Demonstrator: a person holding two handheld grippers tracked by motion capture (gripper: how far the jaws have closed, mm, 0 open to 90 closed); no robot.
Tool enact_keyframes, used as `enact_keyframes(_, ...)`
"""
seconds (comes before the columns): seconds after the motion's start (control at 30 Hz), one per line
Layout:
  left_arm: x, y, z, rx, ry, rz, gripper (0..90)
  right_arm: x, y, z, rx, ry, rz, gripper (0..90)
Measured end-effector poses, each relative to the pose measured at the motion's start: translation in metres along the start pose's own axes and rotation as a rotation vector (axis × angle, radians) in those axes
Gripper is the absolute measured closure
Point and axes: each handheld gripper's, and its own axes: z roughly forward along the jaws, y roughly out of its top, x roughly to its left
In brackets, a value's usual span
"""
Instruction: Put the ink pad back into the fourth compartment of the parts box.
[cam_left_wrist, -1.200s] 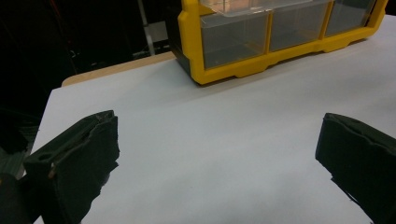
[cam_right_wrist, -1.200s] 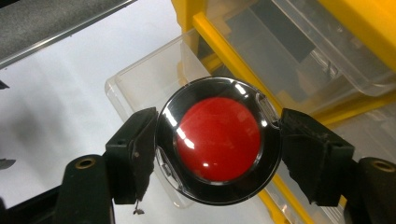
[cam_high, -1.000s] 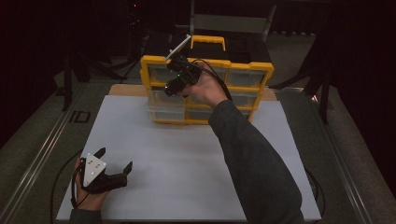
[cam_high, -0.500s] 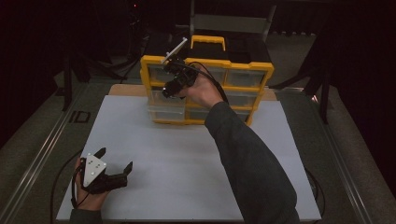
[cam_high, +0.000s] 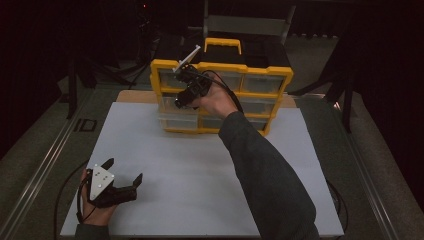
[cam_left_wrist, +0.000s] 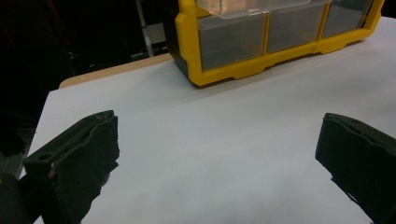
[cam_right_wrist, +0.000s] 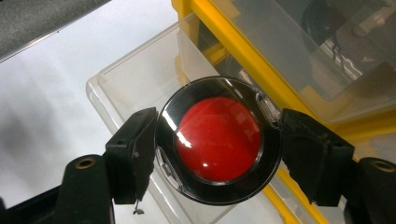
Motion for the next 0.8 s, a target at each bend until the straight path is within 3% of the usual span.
enact_keyframes(0.8,0.0,0.0,0.0,0.001,-0.002,0.002,0.3,0.0,-0.004,0.011,0.03,0.005,0.023,29.8)
